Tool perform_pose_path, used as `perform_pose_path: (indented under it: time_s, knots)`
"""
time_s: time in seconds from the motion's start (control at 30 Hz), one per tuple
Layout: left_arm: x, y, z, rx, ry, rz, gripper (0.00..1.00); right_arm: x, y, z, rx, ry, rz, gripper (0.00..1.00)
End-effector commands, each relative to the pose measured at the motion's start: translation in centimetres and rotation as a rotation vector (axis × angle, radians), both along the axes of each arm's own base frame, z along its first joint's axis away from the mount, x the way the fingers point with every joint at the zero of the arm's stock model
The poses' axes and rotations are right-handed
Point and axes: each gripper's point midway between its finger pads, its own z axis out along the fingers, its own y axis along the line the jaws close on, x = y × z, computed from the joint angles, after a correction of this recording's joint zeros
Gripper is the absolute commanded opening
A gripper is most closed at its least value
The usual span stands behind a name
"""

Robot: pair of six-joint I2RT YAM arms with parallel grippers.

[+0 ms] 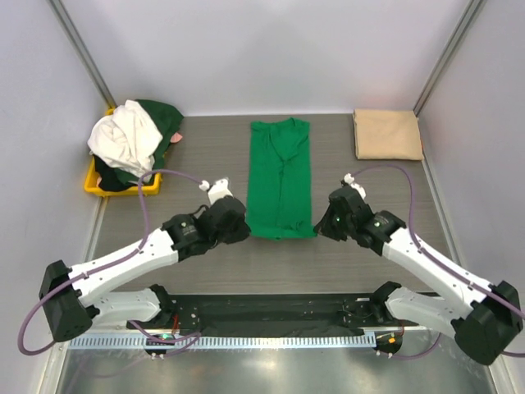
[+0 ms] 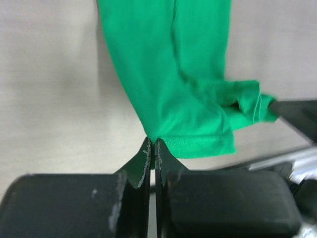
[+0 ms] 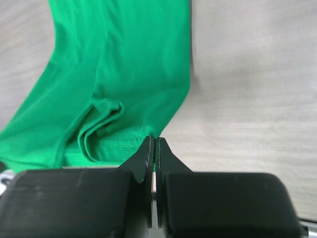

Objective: Fold and stack the t-shirts

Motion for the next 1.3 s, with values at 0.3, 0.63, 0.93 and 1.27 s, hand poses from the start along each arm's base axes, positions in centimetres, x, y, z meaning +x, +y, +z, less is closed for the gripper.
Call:
perform_pose_path:
  time_s: [0.3, 0.63, 0.93, 1.27]
  knots:
    - [11.8, 1.4, -0.1, 0.082, 0.027, 0.022, 0.0, 11.9, -0.7, 3.2, -0.12, -0.099, -0.046, 0.01]
    - [19.9, 0.8, -1.0, 0.084, 0.077, -0.009, 0.0, 18.6, 0.5, 2.4, -0.131, -0.086, 0.003, 0.01]
    - [24.5, 0.2, -2.9, 0.085, 0.131, -0.05, 0.0, 22.5, 0.9, 0.3, -0.125, -0.047, 0.004, 0.01]
    - [31.1, -0.1, -4.8, 0.033, 0.187, -0.05, 0.25, 27.6, 0.4, -1.1, -0.068, -0.024, -0.005, 0.23]
